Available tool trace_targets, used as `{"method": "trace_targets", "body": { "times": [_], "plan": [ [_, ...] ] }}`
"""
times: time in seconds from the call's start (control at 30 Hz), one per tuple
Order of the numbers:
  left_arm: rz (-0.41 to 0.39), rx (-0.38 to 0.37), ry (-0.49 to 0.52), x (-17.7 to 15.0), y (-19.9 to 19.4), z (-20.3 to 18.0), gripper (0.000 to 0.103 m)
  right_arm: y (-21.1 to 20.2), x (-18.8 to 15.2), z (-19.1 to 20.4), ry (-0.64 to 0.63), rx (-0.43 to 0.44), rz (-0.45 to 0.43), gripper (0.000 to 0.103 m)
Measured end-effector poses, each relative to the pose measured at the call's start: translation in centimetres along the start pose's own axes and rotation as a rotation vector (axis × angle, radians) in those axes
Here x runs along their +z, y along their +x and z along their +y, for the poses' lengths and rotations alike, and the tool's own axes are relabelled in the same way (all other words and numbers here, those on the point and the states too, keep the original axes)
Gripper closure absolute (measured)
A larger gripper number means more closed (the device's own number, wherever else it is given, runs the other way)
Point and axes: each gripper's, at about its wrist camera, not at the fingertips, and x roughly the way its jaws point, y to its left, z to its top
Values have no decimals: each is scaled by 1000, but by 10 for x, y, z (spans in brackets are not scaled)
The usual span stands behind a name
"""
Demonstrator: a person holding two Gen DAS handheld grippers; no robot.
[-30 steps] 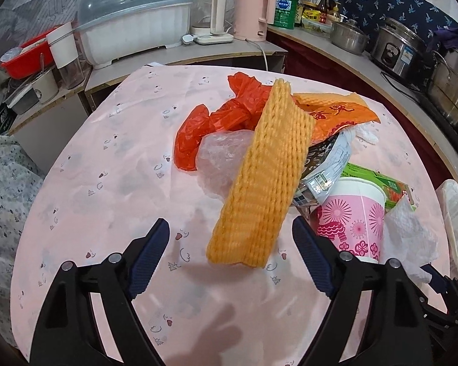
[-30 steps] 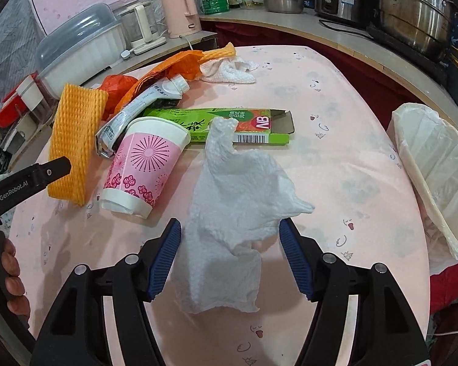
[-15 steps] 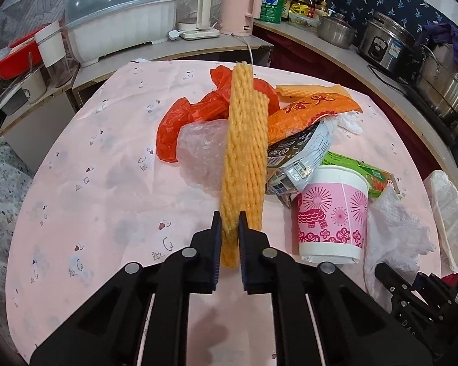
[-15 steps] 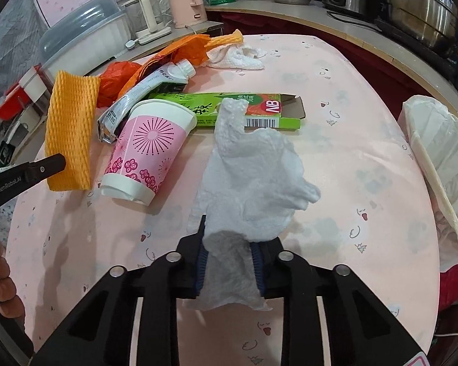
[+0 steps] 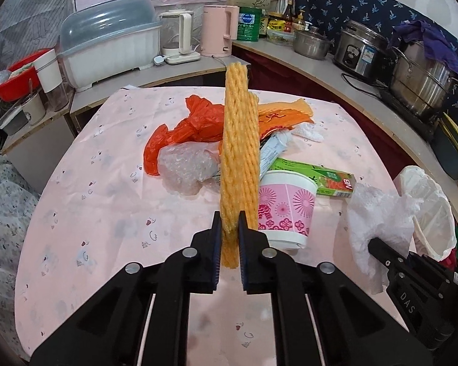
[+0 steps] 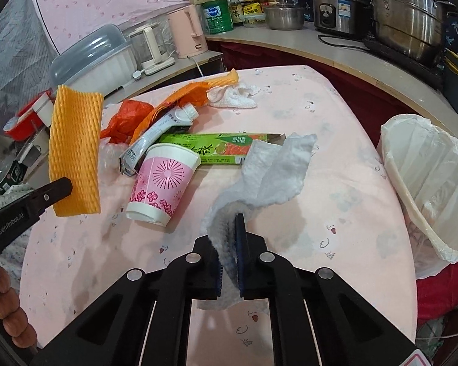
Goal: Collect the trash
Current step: 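Grasp the orange mesh sleeve with the left tool while the right tool grasps the white tissue, then carry both items over the bin and open both tools to release them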
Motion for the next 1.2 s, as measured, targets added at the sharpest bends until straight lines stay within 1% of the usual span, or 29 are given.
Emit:
{"method": "trace_targets", "body": {
  "times": [0.23, 0.5, 0.8, 1.2],
  "plan": [
    [-32, -25, 54, -1, -21, -28, 93, -33, 12, -13, 30, 2, -82, 96],
    [-55, -46, 119, -4, -37, -61, 93, -61, 21, -33, 71, -4, -155, 96],
    [-66, -83, 197, -10, -46, -103, 93, -86, 26, -71, 136, -35, -220, 96],
    [-68, -154, 323, -19, -51, -175, 93, -111, 24, -136, 231, -99, -276, 96]
  ]
}}
